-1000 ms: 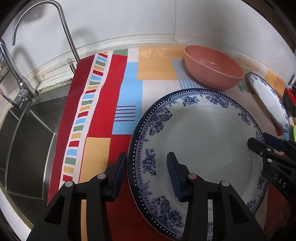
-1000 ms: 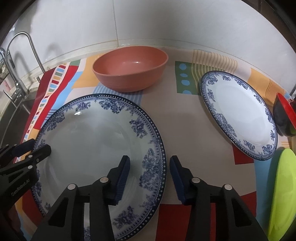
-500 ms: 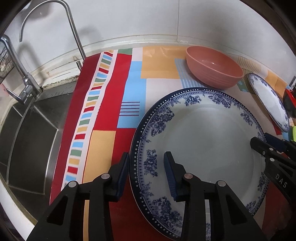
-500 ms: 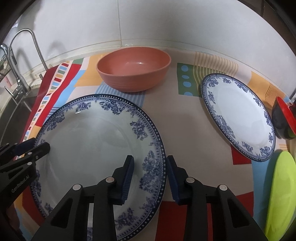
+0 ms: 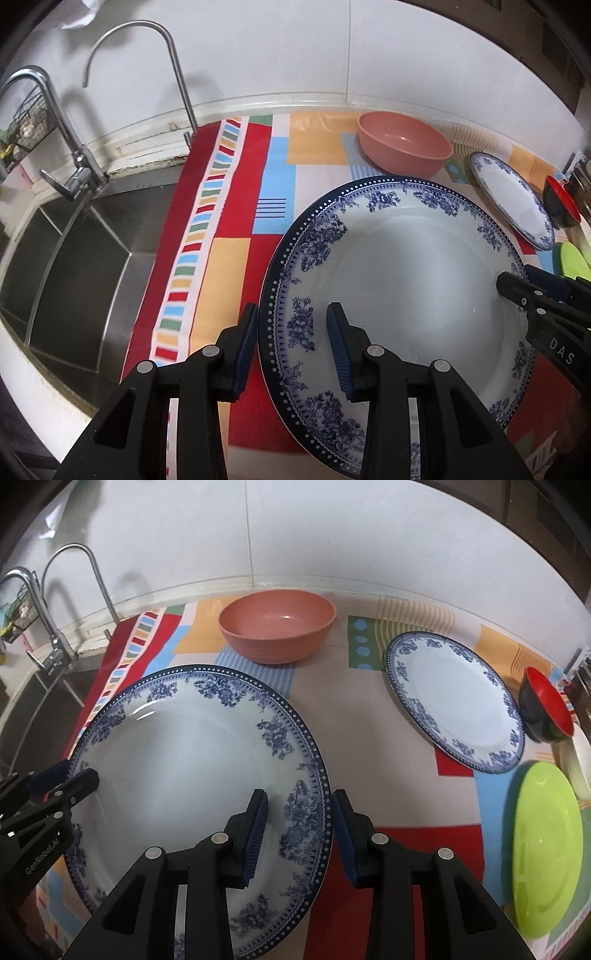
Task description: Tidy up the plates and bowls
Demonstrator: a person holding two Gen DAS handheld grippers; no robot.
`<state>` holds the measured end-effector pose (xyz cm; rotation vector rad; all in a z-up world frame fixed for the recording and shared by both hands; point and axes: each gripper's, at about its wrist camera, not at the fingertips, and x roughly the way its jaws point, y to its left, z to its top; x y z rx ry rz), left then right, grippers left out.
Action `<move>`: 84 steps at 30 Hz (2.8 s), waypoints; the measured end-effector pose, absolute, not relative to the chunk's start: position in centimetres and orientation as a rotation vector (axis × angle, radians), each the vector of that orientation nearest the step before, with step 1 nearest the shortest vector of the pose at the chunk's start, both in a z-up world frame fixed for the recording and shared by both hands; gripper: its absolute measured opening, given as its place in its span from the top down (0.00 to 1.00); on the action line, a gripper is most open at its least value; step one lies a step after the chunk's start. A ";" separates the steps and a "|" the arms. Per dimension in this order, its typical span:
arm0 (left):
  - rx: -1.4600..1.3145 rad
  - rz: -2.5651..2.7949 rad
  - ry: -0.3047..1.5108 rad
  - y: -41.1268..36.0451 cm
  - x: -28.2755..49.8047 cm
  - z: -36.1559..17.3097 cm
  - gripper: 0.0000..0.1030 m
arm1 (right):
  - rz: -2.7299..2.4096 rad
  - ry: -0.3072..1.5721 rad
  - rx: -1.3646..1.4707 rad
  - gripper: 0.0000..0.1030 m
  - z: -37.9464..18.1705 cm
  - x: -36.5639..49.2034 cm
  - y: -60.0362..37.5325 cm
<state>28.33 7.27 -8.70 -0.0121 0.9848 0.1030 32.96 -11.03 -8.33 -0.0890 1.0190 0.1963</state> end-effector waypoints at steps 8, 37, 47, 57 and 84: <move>-0.011 0.106 0.976 7.1 24.6 -8.0 0.64 | 0.202 1.022 -0.080 0.64 -7.0 29.9 -11.4; 0.021 0.058 1.056 6.5 20.6 -12.1 0.64 | 0.142 1.107 -0.070 0.64 -10.3 23.8 -12.4; 0.042 0.037 1.067 6.5 21.0 -12.6 0.63 | 0.120 1.126 -0.062 0.63 -11.0 24.0 -12.3; 0.083 0.021 1.009 6.3 20.6 -11.5 0.39 | 0.115 1.127 -0.050 0.54 -11.0 23.8 -12.2; 0.153 -0.199 0.733 -4.1 20.7 -1.8 0.05 | -0.171 0.838 0.084 0.19 -2.3 19.8 -23.0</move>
